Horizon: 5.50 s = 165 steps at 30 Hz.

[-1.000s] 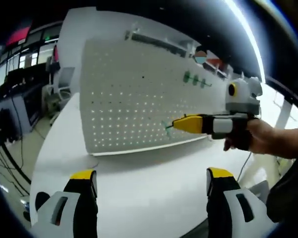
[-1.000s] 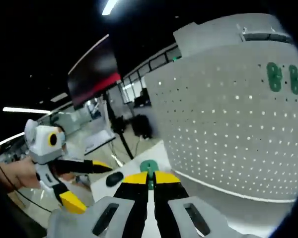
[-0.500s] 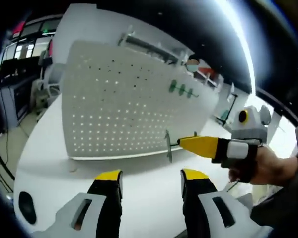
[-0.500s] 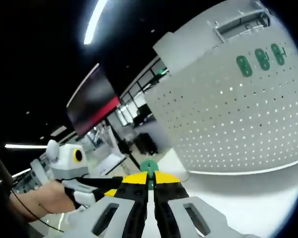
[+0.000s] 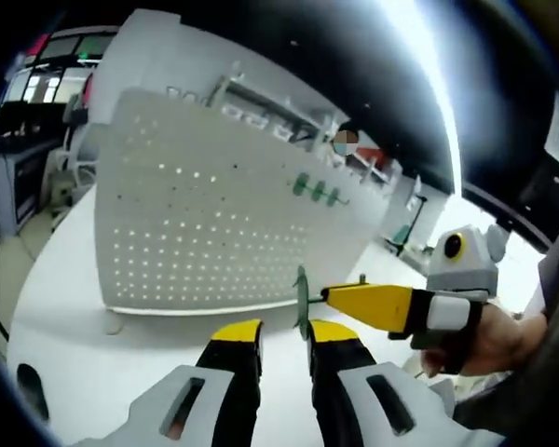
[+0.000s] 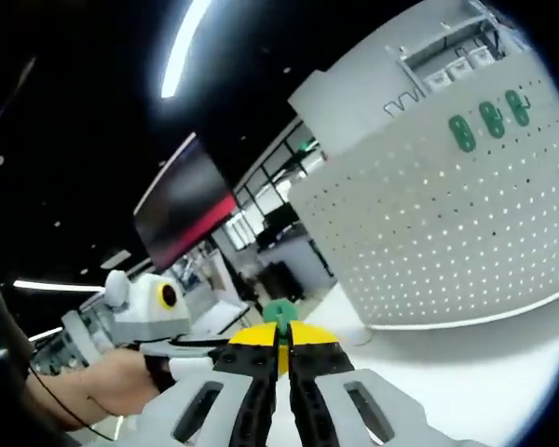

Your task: Insert the hook assembly into the mounting plate slot until the hook locks in place.

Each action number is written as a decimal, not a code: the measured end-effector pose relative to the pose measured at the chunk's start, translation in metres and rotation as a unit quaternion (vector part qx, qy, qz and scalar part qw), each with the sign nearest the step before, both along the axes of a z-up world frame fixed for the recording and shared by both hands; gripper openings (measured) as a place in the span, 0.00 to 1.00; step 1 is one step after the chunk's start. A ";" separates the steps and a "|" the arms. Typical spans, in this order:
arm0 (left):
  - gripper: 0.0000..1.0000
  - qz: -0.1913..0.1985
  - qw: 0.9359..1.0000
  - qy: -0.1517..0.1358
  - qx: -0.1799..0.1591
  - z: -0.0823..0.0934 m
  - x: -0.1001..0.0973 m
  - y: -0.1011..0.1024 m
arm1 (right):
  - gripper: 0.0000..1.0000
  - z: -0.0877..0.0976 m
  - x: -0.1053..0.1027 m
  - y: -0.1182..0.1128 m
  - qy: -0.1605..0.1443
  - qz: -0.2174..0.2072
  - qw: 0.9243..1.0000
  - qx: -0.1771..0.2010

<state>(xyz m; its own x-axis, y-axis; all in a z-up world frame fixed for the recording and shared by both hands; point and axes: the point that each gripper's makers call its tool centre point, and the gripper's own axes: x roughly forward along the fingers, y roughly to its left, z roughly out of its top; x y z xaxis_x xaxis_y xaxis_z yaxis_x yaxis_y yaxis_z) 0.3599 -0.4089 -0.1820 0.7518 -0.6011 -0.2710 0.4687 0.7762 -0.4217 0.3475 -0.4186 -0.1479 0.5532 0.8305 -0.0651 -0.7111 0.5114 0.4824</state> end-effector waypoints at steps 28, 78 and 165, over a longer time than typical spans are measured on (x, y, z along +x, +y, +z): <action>0.02 -0.029 0.999 -0.031 -0.010 0.024 -0.013 -0.017 | 0.01 0.022 -0.015 -0.005 -0.121 0.002 0.989 -0.085; 0.02 -0.035 0.985 -0.126 0.113 0.039 -0.019 -0.025 | 0.00 0.030 -0.019 -0.013 -0.083 -0.022 0.996 -0.034; 1.00 -0.034 0.987 -0.103 0.118 0.007 -0.007 -0.013 | 0.00 0.034 0.167 -0.193 -0.162 -0.266 0.940 -0.141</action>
